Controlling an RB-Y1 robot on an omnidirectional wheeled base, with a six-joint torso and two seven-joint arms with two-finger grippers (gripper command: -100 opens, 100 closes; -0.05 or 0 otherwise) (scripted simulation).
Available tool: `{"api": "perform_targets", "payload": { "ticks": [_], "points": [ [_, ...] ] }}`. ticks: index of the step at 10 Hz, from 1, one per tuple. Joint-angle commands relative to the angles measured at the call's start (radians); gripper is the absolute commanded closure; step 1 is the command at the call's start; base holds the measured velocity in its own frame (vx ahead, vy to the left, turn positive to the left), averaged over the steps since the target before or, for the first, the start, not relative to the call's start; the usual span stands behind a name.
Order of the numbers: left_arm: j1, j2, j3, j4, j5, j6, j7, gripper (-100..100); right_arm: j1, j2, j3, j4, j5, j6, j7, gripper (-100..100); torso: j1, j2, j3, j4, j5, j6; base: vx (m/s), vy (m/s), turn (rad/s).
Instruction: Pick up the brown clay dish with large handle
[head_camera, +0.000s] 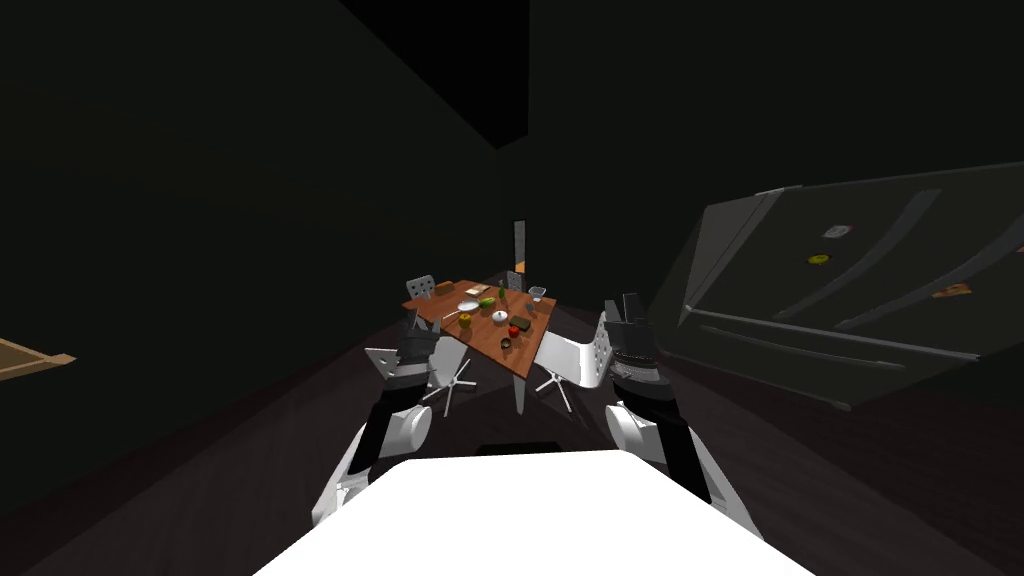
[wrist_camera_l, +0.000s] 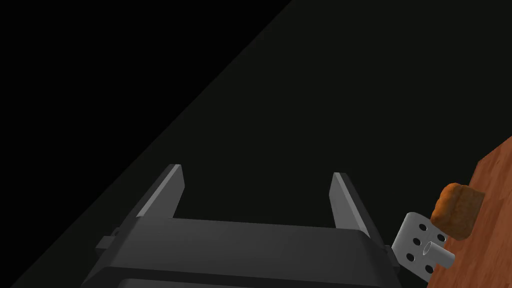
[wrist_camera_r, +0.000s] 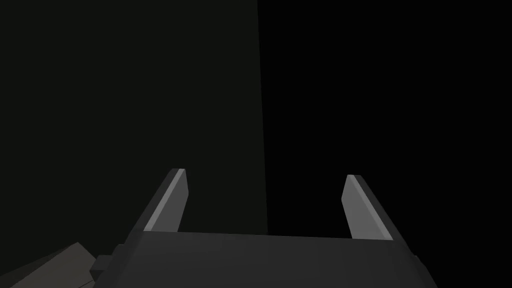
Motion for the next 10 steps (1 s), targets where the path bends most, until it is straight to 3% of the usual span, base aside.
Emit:
{"api": "perform_targets", "payload": {
  "ticks": [1, 4, 5, 7, 8, 10],
  "points": [
    [-0.031, 0.004, -0.009, 0.043, 0.01, 0.042, 0.003, -100, 0.0, 0.0, 0.0, 0.0, 0.0, 0.0, 0.0, 0, 0.0, 0.0, 0.0, 0.0, 0.0, 0.0, 0.022, 0.012, -0.138],
    [-0.081, 0.015, -0.027, 0.125, 0.033, 0.126, 0.014, -100, 0.0, 0.0, 0.0, 0.0, 0.0, 0.0, 0.0, 0, 0.0, -0.001, -0.001, 0.0, 0.0, 0.0, 0.033, 0.019, -0.135],
    [-0.081, 0.015, -0.027, 0.125, 0.033, 0.128, 0.014, -100, 0.0, 0.0, 0.0, 0.0, 0.0, 0.0, 0.0, 0, 0.001, -0.001, -0.001, 0.0, 0.0, 0.0, 0.022, 0.022, -0.044],
    [-0.117, 0.021, -0.04, 0.181, 0.05, 0.189, 0.021, -100, 0.0, 0.0, 0.0, 0.0, 0.0, 0.0, 0.0, 0, 0.0, -0.001, 0.0, 0.0, 0.0, 0.0, 0.023, 0.013, -0.109],
    [-0.117, 0.021, -0.04, 0.185, 0.05, 0.189, 0.021, -100, 0.0, 0.0, 0.0, 0.0, 0.0, 0.0, 0.0, 0, 0.0, -0.001, 0.0, 0.0, 0.0, 0.0, 0.021, 0.015, -0.061],
    [-0.155, 0.028, -0.054, 0.248, 0.068, 0.245, 0.029, -100, 0.0, 0.0, 0.0, 0.0, 0.0, 0.0, 0.0, 0, 0.0, 0.0, 0.0, 0.0, 0.0, 0.0, 0.018, 0.02, -0.119]
  ]
}}
